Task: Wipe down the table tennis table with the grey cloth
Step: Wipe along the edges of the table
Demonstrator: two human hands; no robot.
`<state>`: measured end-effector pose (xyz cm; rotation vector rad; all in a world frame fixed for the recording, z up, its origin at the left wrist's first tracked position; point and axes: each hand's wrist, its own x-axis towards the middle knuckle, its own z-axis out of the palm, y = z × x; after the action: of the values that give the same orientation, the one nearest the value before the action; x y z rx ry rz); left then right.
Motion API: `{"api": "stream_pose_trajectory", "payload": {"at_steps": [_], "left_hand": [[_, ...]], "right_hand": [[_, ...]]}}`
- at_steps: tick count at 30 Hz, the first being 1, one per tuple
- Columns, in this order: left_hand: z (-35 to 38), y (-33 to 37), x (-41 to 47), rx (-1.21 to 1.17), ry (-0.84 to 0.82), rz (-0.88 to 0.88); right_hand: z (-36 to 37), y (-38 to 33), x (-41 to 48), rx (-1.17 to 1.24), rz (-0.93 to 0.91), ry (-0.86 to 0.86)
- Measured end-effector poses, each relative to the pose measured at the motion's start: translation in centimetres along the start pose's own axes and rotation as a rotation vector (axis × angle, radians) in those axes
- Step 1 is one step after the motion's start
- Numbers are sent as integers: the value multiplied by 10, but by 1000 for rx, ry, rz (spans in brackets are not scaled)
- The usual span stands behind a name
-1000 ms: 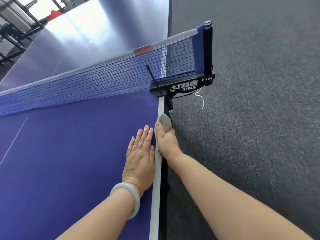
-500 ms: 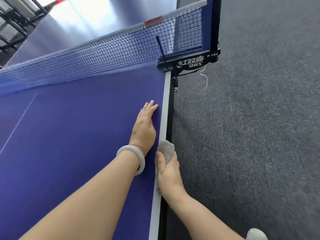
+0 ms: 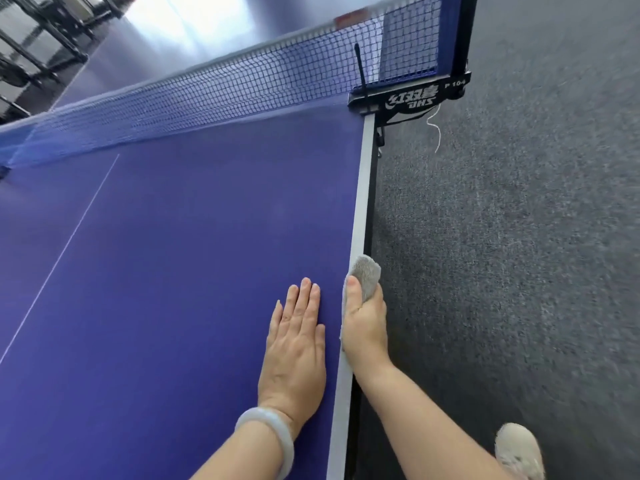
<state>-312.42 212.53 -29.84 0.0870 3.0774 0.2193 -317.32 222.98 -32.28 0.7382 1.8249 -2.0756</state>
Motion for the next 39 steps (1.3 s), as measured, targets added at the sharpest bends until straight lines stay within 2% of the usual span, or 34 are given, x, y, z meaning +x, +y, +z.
{"api": "stream_pose_trajectory", "payload": {"at_steps": [4,6,9,13,19,21,24,28,30,33,36,39], "left_hand": [[-1,-2,1,48,-46,10],[-2,-2,0,47,-42,14],[0,-3,1,40,-26,13],[2,-5,-1,15,-5,16],[4,-5,0,22,-1,14],[5,-5,0,19,-5,9],[7,-6,2,37,-2,1],[8,-5,1,39,7,7],[8,-6,2,29,13,3],[9,-6,2,29,17,-5],[9,-7,2,25,9,-3],[8,-6,2,24,8,-6]], "right_hand": [[-13,37,-73,-50,9,-98],[-14,38,-57,-75,-10,-117],[-5,12,-2,-110,3,-58],[0,-9,29,-35,12,-9],[-11,74,-104,2,-36,-45],[-15,84,-121,-26,-39,-95],[-12,70,-80,-73,-142,-80],[-4,9,4,-33,-51,-38],[0,0,7,13,-51,-33],[-8,35,-49,34,-119,-32],[-14,82,-131,15,-87,-94],[-14,91,-142,-24,-88,-94]]}}
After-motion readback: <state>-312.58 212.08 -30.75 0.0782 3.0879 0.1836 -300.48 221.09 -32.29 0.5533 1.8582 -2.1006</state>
